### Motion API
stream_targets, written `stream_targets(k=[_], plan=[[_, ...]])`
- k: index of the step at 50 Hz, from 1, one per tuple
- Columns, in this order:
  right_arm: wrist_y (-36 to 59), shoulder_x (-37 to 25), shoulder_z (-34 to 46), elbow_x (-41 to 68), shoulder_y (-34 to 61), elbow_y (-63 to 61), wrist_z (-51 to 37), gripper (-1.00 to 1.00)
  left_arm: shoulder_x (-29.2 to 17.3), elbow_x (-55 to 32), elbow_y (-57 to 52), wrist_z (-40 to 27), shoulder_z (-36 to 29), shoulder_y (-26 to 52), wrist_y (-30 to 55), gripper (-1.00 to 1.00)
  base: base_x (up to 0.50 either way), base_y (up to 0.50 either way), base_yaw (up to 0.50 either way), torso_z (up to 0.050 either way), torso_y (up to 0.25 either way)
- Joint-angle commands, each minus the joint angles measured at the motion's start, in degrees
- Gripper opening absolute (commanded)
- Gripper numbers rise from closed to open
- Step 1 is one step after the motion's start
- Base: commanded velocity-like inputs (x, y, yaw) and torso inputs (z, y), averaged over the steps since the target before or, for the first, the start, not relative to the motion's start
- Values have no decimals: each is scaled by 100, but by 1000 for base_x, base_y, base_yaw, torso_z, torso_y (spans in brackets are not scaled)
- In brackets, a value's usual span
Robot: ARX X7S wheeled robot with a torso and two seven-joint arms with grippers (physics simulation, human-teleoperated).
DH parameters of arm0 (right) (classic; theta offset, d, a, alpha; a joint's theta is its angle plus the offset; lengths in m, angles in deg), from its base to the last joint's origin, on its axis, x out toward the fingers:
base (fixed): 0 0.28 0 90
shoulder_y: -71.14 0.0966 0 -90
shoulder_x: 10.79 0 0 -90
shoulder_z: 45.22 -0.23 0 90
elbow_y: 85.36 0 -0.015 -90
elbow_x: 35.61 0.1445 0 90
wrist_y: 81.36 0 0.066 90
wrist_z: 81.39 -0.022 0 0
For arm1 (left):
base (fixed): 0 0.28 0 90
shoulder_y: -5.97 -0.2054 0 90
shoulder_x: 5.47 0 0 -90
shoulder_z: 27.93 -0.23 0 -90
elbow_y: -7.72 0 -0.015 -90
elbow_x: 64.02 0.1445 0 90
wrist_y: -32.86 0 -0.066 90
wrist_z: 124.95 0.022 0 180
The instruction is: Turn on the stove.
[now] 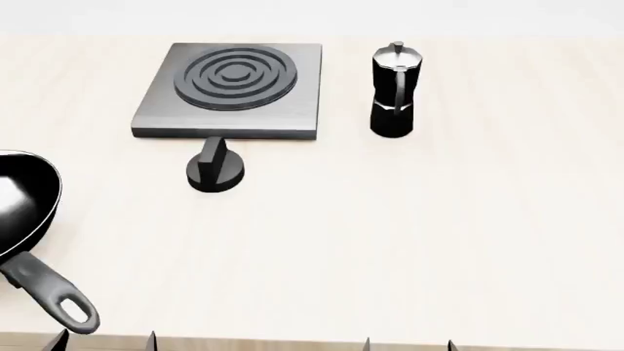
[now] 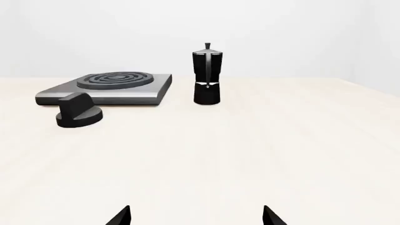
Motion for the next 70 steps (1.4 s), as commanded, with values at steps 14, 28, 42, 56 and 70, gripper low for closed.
stream_targets(k=[14, 28, 42, 56, 70], plan=[[201, -313, 381, 131, -26, -198, -451, 100, -295, -312, -48, -349, -308, -26, -40, 100, 0, 0, 0, 0, 0], [1085, -538, 546, 79, -224, -1627, -563, 100, -484, -464, -1258, -494, -455, -222, 629, 100, 0, 0, 0, 0, 0], [2263, -714, 769, 43, -16, -3020, -593, 100, -734, -556, -2663, -614, -548, -92, 1621, 100, 0, 0, 0, 0, 0], [3644, -873, 860, 87, 490, -4462, -574, 100, -767, -857, -3472, -741, -462, 336, 2366, 100, 0, 0, 0, 0, 0], [4610, -1045, 914, 109, 1003, -5311, -528, 100, -892, -982, -4189, -757, -669, 834, 2893, 100, 0, 0, 0, 0, 0]])
